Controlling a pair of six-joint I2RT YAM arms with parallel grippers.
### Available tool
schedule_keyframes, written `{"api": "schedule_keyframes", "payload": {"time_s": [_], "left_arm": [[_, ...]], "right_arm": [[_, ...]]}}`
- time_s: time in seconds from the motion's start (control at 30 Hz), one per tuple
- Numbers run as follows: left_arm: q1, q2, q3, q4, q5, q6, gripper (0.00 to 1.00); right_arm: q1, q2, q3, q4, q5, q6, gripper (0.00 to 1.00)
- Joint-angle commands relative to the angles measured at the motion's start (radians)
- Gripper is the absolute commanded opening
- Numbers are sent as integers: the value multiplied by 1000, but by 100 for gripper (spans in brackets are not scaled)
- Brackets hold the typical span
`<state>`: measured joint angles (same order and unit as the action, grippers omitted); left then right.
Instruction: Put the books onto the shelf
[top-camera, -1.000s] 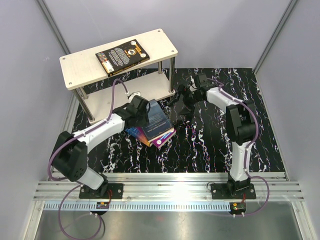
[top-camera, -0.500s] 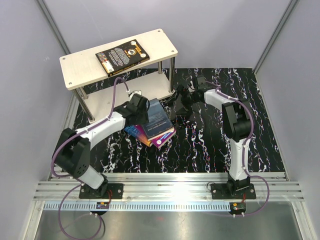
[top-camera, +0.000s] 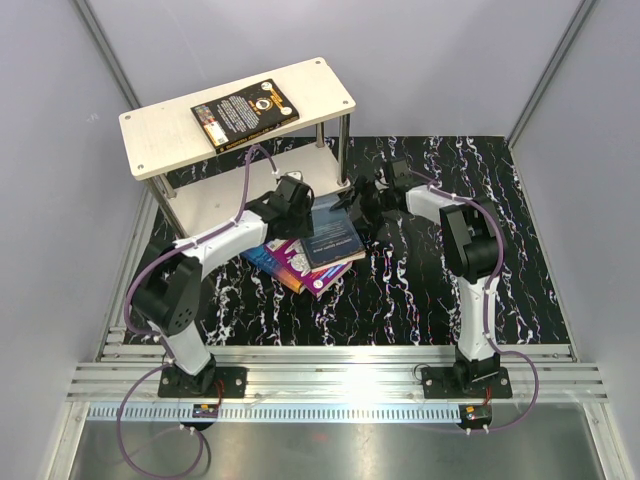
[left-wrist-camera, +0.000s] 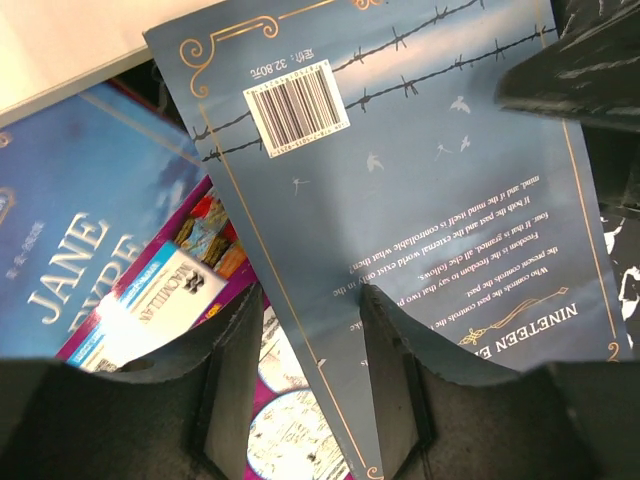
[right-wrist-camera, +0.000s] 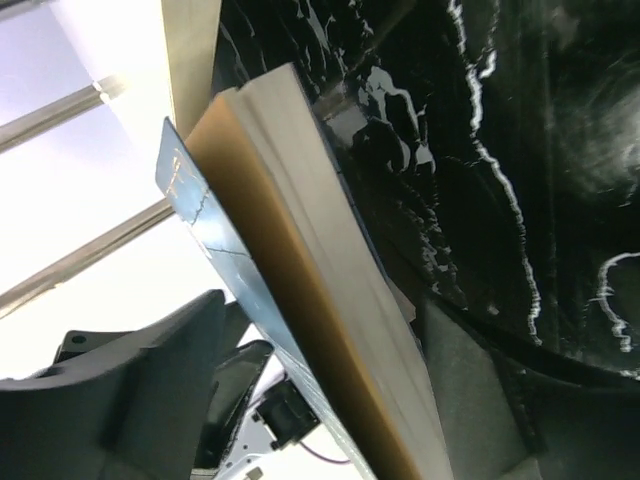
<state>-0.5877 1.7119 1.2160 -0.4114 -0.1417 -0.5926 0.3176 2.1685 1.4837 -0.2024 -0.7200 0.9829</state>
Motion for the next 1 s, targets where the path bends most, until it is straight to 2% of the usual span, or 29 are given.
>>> {"api": "schedule_keyframes", "payload": {"time_s": [0.0,0.03,0.1,0.2,0.23,0.3,0.37,0.47,0.63,0.73,0.87,0.97], "left_arm": [[-26,45,33,17,80,8,44],[-29,48,36,16,88,7,44],[-38,46,37,17,90,4,44],[-50,35,39,3,90,4,43],[-52,31,39,-1,94,2,43],[-58,8,40,-16,99,7,43],[-58,-29,37,-29,108,11,44],[-60,-72,37,-66,123,33,53],[-57,-196,63,-156,129,70,80],[-49,-273,97,-199,171,92,92],[-21,-362,143,-239,249,154,95],[17,-431,123,-216,342,223,97]], "right_arm": [[11,-15,-14,46,-38,26,72],[11,-19,-20,53,-39,26,66],[12,-41,-43,55,-44,22,45],[11,-71,-48,9,-36,-30,29],[11,-79,-45,-35,-35,-71,17],[11,-107,-34,-113,-24,-121,1],[9,-145,-28,-156,-19,-194,0],[11,-212,-37,-201,-33,-262,0],[11,-335,-62,-268,-58,-338,0],[11,-441,-106,-284,-85,-362,0],[11,-617,-207,-299,-122,-359,0],[11,-746,-320,-267,-159,-296,0]]}}
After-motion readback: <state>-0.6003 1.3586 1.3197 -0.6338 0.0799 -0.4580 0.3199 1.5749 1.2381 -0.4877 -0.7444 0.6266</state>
